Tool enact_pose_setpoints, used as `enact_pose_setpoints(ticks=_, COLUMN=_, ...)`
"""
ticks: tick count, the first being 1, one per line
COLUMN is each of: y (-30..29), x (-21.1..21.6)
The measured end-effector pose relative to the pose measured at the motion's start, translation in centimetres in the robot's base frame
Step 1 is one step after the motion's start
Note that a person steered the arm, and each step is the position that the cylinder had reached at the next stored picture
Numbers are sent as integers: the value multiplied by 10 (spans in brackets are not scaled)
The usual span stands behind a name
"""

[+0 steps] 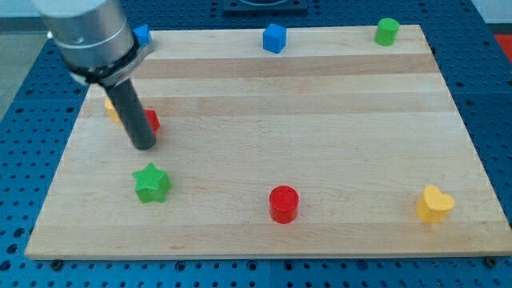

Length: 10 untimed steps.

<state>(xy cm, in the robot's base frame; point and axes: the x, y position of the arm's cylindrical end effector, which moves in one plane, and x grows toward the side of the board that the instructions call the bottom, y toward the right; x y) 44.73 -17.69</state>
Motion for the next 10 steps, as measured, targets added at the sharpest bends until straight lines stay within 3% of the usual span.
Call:
enact_pose_setpoints(ticks=1, y=37, x=-30)
enact_pose_setpoints(ticks=5, y=291, x=-96)
enact_pose_setpoints(ticks=7, y=407, x=-149)
enact_pose_setpoints(ticks=9, y=469, x=-218)
enact_pose_setpoints(ticks=10, y=469, x=-254)
